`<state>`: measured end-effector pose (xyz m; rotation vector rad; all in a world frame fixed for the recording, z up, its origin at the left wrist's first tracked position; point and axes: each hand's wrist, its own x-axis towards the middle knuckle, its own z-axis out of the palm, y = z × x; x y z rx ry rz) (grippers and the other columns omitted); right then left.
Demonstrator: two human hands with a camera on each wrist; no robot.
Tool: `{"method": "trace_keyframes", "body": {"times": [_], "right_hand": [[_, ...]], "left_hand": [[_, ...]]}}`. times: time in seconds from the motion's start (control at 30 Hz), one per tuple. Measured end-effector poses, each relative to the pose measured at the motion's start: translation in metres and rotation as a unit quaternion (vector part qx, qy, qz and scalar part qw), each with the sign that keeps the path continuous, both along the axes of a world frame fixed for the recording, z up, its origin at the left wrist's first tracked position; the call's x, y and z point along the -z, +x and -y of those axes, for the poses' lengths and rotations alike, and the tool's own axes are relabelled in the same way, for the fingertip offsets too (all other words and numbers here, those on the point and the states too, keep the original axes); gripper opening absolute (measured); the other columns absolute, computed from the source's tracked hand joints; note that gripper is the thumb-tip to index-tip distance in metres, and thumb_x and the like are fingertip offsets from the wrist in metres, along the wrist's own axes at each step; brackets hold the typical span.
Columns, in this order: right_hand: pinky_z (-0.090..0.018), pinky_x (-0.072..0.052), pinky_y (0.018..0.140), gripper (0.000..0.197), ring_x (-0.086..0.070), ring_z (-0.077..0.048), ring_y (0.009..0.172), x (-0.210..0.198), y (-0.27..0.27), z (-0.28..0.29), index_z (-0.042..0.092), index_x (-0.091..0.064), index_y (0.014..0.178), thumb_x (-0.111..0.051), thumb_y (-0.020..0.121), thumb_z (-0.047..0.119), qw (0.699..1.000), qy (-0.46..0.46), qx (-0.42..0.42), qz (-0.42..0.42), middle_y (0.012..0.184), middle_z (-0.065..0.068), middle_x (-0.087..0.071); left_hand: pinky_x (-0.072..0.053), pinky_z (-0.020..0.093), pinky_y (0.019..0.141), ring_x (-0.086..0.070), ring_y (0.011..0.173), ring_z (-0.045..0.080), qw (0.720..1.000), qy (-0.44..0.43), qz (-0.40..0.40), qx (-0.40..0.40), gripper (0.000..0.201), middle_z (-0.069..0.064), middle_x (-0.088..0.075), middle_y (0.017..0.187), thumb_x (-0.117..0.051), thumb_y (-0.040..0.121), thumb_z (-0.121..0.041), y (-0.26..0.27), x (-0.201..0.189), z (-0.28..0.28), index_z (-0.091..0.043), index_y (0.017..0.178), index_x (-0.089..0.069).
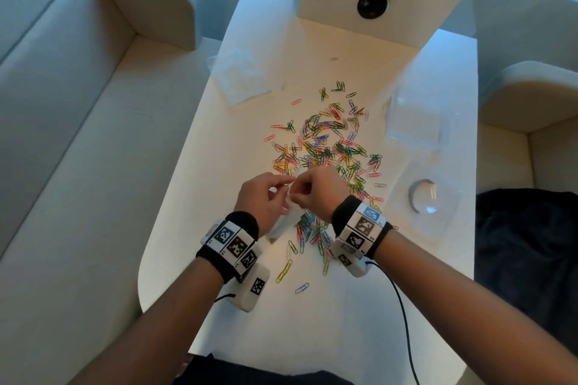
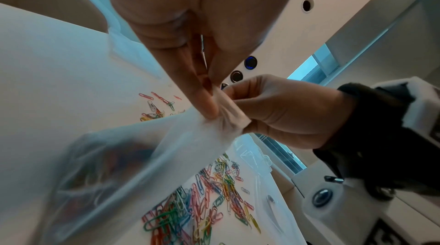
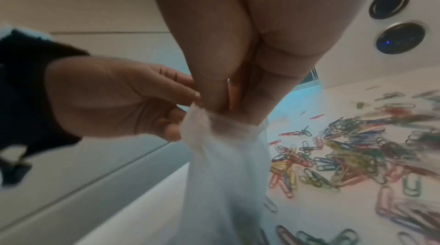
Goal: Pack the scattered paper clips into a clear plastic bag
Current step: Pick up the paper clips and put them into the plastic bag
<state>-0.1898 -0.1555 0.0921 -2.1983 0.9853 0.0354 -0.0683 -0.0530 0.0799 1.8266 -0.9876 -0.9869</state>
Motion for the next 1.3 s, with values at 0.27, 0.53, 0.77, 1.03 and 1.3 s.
{"method": "trace_keyframes", "body": {"times": [0.27, 0.53, 0.77, 1.03, 1.3], "right_hand": [[-0.027, -0.06, 0.076, 0.018, -0.072, -0.017, 0.086, -0.009, 0.002, 0.076, 0.014, -0.069, 0.107, -0.063, 0.091, 0.018, 0.965, 0.211, 0.076, 0.138, 0.099, -0.005, -0.074], [-0.033, -0.039, 0.105, 0.049, -0.052, -0.025, 0.125, 0.044, 0.037, 0.23, 0.015, -0.05, 0.137, -0.06, 0.092, 0.031, 0.984, -0.079, 0.162, -0.014, 0.141, -0.009, -0.051], [-0.039, -0.014, 0.121, 0.074, -0.012, -0.024, 0.149, 0.095, 0.102, 0.323, 0.013, -0.014, 0.154, -0.045, 0.097, 0.048, 0.979, -0.087, 0.113, -0.149, 0.163, -0.008, -0.006], [-0.051, -0.039, 0.099, 0.049, -0.047, -0.04, 0.12, 0.102, 0.106, 0.321, 0.009, -0.044, 0.13, -0.031, 0.1, 0.045, 0.963, -0.132, 0.01, -0.235, 0.134, -0.017, -0.04], [-0.051, -0.049, 0.095, 0.046, -0.049, -0.037, 0.118, 0.096, 0.07, 0.223, 0.014, -0.043, 0.13, -0.053, 0.093, 0.04, 0.95, -0.176, -0.051, -0.252, 0.131, -0.016, -0.044]], "left_hand": [[-0.056, 0.018, 0.057, -0.066, 0.051, 0.01, 0.997, 0.017, -0.009, -0.075, 0.028, -0.003, -0.068, 0.083, -0.055, 0.098, -0.01, 0.045, -0.021, -0.012, -0.021, 0.12, -0.068], [-0.048, 0.013, 0.054, -0.058, 0.05, 0.008, 0.987, -0.039, 0.063, -0.139, 0.026, 0.0, -0.066, 0.073, -0.057, 0.096, -0.01, 0.097, -0.012, -0.003, -0.021, 0.117, -0.069], [-0.05, 0.013, 0.054, -0.058, 0.05, 0.004, 0.993, -0.012, 0.018, -0.117, 0.026, 0.001, -0.066, 0.068, -0.062, 0.094, -0.013, 0.101, 0.022, 0.011, -0.016, 0.119, -0.07], [-0.051, 0.014, 0.057, -0.061, 0.052, 0.007, 0.994, -0.017, 0.004, -0.108, 0.022, -0.003, -0.066, 0.066, -0.062, 0.094, -0.013, 0.091, 0.038, 0.014, -0.017, 0.112, -0.073], [-0.054, 0.02, 0.06, -0.06, 0.055, 0.007, 0.996, 0.007, -0.009, -0.092, 0.023, -0.004, -0.065, 0.066, -0.062, 0.094, -0.017, 0.073, 0.039, 0.005, -0.02, 0.114, -0.072]]}}
